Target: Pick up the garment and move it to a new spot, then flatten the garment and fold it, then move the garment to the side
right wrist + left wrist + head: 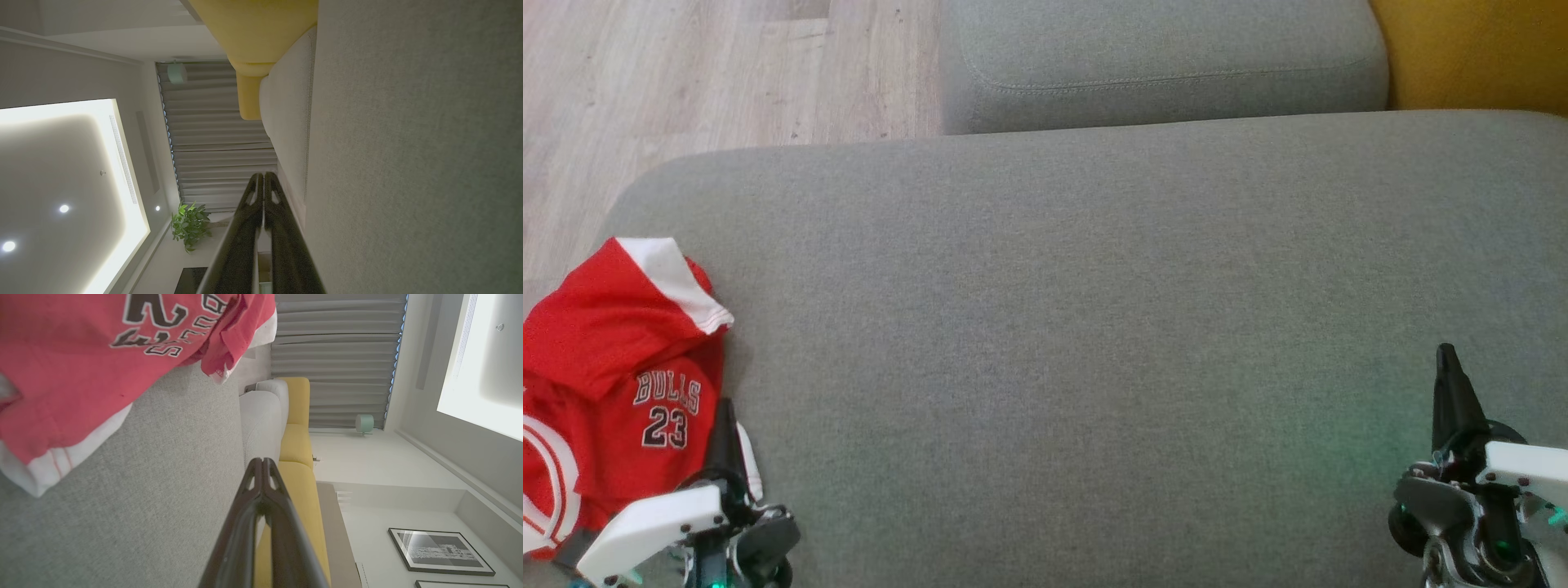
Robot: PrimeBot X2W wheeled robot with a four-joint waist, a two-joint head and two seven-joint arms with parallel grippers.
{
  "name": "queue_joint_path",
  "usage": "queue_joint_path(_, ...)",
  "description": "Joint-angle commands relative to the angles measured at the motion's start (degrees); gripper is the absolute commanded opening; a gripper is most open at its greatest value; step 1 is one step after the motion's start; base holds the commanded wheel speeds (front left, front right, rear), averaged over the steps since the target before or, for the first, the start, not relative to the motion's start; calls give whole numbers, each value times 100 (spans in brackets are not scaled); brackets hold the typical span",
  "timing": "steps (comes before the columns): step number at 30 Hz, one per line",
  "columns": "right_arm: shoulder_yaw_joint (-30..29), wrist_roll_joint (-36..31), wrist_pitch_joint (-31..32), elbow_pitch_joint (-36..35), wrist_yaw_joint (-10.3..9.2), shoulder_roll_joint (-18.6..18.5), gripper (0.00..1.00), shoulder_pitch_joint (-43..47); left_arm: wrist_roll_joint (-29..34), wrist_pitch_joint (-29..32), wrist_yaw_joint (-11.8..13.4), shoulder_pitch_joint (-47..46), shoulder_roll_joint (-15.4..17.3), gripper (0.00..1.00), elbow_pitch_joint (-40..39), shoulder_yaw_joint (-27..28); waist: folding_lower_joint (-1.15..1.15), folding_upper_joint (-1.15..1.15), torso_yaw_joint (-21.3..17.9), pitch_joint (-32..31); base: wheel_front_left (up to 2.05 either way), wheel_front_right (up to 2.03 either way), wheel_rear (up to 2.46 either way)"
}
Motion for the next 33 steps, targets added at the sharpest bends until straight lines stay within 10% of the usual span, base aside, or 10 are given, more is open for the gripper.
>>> queue_joint_path(1,121,-16,33,-176,-3,-32,0,-309,51,41,-36,-286,22,0,-170,226,0,0,0,0,0,0,0)
queue_joint_path(9,121,-16,33,-176,-3,-32,0,-309,51,41,-36,-286,22,0,-170,226,0,0,0,0,0,0,0)
queue_joint_path(10,2,0,0,17,0,2,100,3,-2,-3,7,2,-1,100,20,-9,0,0,0,0,0,0,0)
queue_joint_path(33,371,-622,-362,-184,-1,-99,100,79,668,-365,0,-12,96,100,-363,-333,0,0,20,-27,0,0,0)
